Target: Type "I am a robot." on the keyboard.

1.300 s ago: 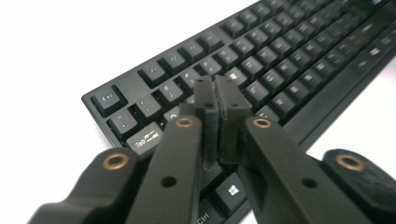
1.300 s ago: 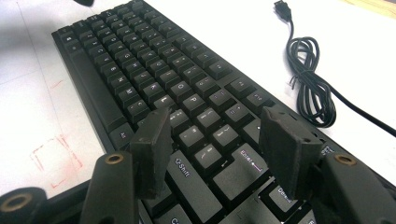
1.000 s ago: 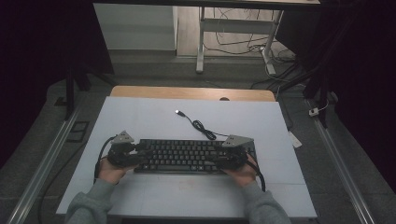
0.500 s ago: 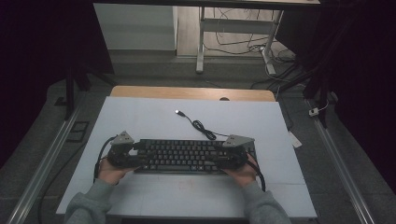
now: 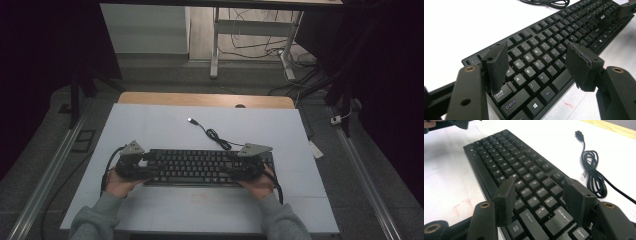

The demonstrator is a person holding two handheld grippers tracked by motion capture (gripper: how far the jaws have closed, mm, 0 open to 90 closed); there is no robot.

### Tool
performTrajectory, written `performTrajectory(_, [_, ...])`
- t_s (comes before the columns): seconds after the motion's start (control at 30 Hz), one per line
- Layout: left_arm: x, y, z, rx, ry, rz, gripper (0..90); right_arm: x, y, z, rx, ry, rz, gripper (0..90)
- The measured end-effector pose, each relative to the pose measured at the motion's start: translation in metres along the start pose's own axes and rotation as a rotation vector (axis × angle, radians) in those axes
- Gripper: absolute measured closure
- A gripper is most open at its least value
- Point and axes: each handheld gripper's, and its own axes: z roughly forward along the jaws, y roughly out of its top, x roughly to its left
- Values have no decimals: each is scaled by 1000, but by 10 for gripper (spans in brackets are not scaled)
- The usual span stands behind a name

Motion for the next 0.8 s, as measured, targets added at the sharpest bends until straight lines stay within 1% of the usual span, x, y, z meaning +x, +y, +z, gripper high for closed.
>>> performTrajectory(0.07, [0, 0, 0, 4, -1, 3, 348, 2, 2, 1, 0, 13, -3, 443])
performTrajectory(0.13, [-1, 0, 1, 7, -1, 4, 346, 4, 4, 1, 3, 14, -9, 443])
performTrajectory(0.17, [-1, 0, 2, 7, -2, 5, 346, 4, 5, 2, 1, 24, -9, 443])
performTrajectory(0.23, [-1, 0, 2, 10, -2, 8, 345, 6, 6, 4, 7, 34, -6, 443])
performTrajectory(0.3, [-1, 0, 2, 12, 0, 7, 342, 8, 8, 7, 18, 42, -12, 443])
performTrajectory(0.43, [-2, -1, 3, 16, 1, 8, 341, 13, 13, 13, 26, 62, -19, 443])
performTrajectory(0.67, [-3, -1, 4, 17, 4, 9, 337, 21, 16, 28, 57, 91, -37, 446])
performTrajectory(0.8, [-3, -1, 3, 14, 7, 10, 336, 27, 20, 35, 57, 111, -46, 457])
